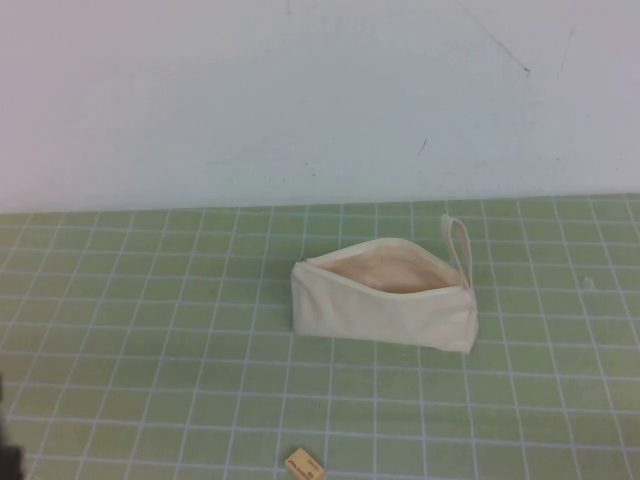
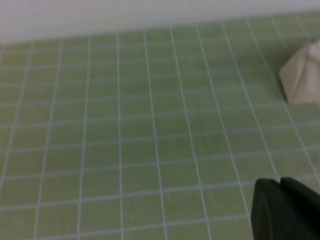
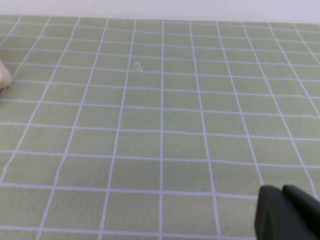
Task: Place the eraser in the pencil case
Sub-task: Pick up the eraser from the table
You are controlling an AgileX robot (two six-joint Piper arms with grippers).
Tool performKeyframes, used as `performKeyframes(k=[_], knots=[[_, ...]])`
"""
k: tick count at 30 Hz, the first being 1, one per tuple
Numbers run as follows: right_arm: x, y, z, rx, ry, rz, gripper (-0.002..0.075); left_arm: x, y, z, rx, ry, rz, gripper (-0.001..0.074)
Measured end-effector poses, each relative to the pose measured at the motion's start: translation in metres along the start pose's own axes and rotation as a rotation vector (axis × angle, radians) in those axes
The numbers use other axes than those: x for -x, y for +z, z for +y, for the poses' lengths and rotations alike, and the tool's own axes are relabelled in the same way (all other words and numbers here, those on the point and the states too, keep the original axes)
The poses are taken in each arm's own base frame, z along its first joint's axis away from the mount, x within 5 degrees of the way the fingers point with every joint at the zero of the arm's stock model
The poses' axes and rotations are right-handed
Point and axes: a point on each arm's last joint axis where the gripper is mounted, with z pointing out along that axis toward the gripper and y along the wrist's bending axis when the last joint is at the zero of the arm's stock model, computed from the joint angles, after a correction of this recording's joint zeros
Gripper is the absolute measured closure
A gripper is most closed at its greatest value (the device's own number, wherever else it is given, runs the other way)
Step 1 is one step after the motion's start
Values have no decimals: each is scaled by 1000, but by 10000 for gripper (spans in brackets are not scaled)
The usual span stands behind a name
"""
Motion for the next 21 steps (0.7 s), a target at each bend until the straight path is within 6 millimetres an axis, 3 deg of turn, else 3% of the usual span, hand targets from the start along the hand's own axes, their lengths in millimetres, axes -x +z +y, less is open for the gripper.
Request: performKeyframes(k=[1,5,11,15,21], knots=[[0,0,0,-1,-1,0,726,9,18,-1,-25,22,117,738],[0,0,0,-1,-1,0,726,23,63,-4,-120,43,298,738],[0,0,0,-1,-1,0,726,16,132,-15,-255,84,499,738],[0,0,0,-1,-1,0,726,10,155,-44,-331,190,535,738],[0,0,0,-1,-1,0,726,2,170,-99,-458,371,559,713]])
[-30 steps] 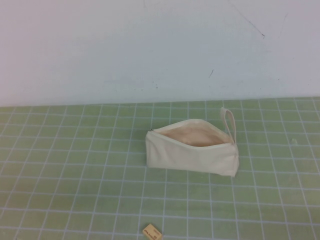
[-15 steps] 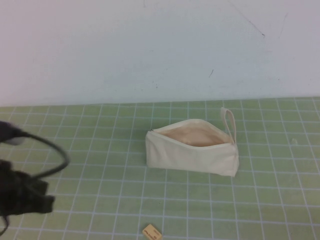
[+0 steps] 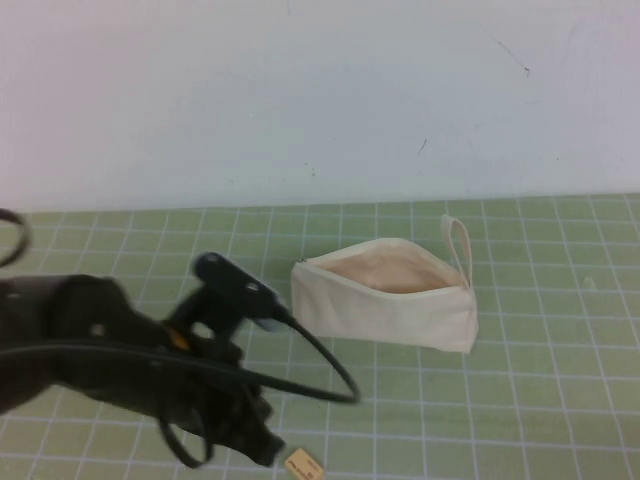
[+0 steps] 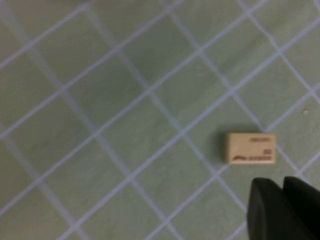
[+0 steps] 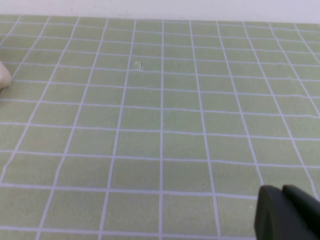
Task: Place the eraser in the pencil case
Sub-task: Pick up the eraser from the table
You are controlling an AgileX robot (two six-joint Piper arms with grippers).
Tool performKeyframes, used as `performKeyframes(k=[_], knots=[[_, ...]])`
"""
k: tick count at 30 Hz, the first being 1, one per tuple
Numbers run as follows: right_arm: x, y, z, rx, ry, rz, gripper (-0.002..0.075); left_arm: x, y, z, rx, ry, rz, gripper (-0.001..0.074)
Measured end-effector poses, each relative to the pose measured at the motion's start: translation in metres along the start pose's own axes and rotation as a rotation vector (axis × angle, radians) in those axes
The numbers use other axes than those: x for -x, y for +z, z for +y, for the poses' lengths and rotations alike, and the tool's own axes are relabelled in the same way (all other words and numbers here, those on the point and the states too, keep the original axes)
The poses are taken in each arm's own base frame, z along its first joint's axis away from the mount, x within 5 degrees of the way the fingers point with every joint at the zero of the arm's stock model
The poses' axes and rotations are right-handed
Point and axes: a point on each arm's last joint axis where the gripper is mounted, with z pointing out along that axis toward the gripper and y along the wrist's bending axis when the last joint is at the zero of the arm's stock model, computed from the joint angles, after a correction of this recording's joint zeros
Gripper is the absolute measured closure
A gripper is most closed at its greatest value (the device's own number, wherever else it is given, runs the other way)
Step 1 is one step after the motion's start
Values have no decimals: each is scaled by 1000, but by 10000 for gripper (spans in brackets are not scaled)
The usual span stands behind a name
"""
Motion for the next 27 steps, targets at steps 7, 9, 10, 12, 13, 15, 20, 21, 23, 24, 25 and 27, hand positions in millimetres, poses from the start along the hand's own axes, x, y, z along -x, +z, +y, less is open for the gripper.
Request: performKeyframes(k=[7,9,10,12,13,15,20,21,23,24,25,27], knots=[[0,0,0,0,0,0,726,12,32,-22,-49,113,112,349],[0,0,0,0,0,0,726,12,41,-23,-51,125,150,282],[0,0,0,0,0,0,726,11,45,-22,-50,127,165,269],[0,0,0,0,0,0,726,11,56,-20,-46,125,195,251],[0,0,0,0,0,0,726,12,59,-20,-46,117,202,246],[0,0,0,0,0,0,726,16,69,-18,-45,106,218,241],[0,0,0,0,0,0,726,24,87,-16,-47,82,240,239],[0,0,0,0,0,0,726,25,90,-15,-47,79,244,239],[0,0,0,0,0,0,726,26,96,-14,-47,75,258,242],[0,0,0,0,0,0,726,26,100,-14,-46,79,269,248],[0,0,0,0,0,0,726,24,102,-14,-44,85,282,257],[0,0,0,0,0,0,726,22,108,-17,-40,109,305,277]])
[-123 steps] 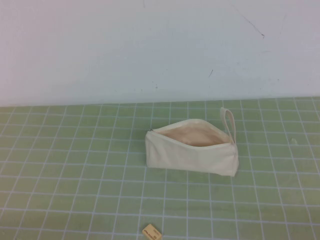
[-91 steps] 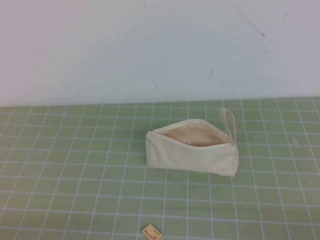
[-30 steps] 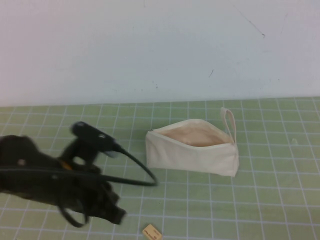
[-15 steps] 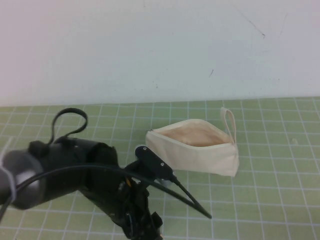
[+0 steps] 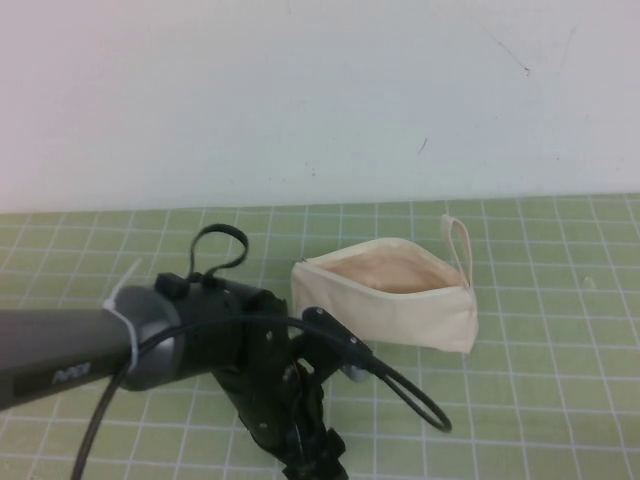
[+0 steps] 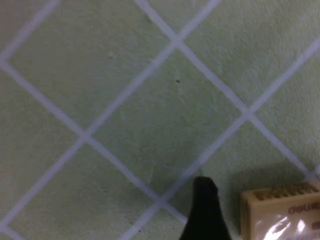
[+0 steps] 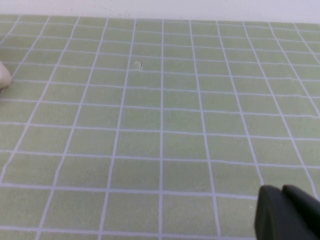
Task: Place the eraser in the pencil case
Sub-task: Pick up the eraser from the table, then place the eraser on the pencil case
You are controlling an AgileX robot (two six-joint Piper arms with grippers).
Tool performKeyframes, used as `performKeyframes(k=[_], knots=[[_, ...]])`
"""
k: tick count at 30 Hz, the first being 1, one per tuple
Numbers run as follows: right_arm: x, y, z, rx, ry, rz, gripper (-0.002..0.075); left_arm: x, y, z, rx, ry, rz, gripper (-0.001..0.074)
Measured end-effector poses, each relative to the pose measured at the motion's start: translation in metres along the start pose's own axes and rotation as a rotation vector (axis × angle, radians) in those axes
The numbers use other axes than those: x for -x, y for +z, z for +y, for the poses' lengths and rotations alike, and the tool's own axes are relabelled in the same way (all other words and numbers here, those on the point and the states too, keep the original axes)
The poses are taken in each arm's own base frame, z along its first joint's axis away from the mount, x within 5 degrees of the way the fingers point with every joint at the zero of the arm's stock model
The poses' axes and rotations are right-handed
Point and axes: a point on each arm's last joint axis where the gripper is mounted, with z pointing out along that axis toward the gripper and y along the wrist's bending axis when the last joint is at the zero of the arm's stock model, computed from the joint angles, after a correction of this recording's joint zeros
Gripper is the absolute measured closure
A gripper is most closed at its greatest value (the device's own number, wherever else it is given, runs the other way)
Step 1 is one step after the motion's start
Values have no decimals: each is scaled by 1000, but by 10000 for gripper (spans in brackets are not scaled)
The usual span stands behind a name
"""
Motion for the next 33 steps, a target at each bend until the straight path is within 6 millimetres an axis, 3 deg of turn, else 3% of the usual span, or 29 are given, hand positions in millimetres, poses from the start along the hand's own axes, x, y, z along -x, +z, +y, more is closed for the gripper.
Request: performKeyframes(k=[6,11,15,18,23,28,33], knots=[[0,0,0,0,0,0,726,0,5,-10,64,32,38,328],[0,0,0,0,0,0,726,1,6,-9,102,17,49,446],[0,0,0,0,0,0,726,4,0,-9,103,14,100,447],[0,0,0,0,-1,0,726,17,-16,-9,103,15,102,447],[0,0,0,0,-1,0,726,52,-60,-9,118,25,-3,447],[0,0,0,-1,-2,0,726,96,-105,-9,166,45,-298,447],[0,0,0,-1,-2,0,726,117,-112,-6,200,58,-485,447]])
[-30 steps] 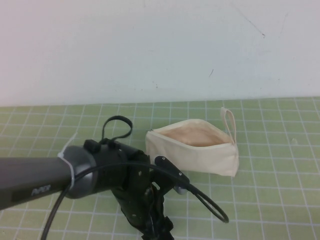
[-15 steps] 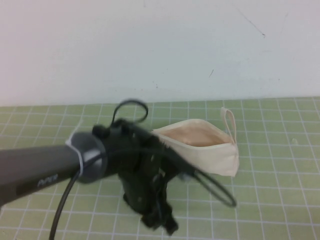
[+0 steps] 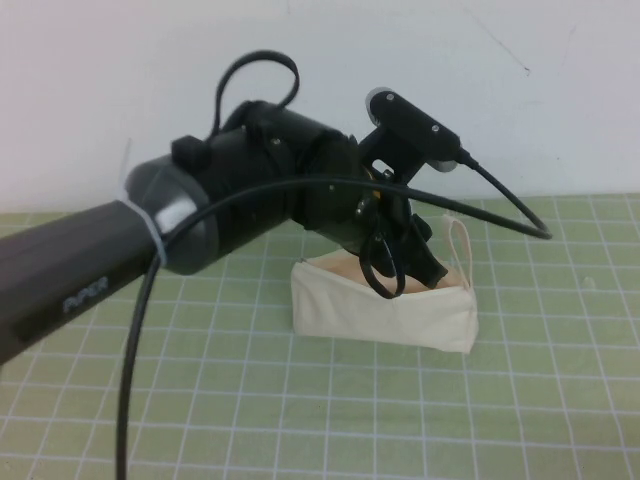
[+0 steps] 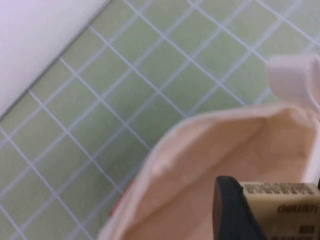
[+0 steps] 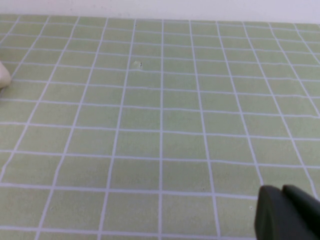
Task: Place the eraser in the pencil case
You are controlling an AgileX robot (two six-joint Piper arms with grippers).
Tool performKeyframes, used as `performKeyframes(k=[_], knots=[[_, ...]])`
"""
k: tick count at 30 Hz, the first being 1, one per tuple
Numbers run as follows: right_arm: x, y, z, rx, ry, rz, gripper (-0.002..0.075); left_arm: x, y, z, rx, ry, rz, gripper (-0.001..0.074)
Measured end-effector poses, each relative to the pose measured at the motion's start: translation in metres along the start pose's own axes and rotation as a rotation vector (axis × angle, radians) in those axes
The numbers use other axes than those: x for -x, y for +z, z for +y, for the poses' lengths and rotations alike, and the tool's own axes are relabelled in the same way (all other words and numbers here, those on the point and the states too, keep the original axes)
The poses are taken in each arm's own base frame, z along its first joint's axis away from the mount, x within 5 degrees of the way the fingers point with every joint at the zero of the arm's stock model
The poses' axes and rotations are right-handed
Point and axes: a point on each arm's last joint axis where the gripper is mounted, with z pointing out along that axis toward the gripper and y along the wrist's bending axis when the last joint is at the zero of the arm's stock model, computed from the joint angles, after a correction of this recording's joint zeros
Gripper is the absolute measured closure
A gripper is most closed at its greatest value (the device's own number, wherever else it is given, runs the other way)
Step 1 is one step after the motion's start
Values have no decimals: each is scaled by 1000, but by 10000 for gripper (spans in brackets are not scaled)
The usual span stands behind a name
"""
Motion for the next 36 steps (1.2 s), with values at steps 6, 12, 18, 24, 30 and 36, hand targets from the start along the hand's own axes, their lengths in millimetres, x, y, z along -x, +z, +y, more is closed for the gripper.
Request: performKeyframes(k=[6,12,18,24,30,36], knots=[[0,0,0,0,0,0,726,-4,27,3,32,40,-11,400],[0,0,0,0,0,0,726,-5,32,5,46,29,-21,335],[0,0,0,0,0,0,726,12,4,13,108,16,-51,664],[0,0,0,0,0,0,726,38,-81,20,172,-1,-220,728],[0,0,0,0,0,0,726,33,-178,18,201,-28,-388,735],[0,0,0,0,0,0,726,-19,-222,8,195,-57,-414,735]])
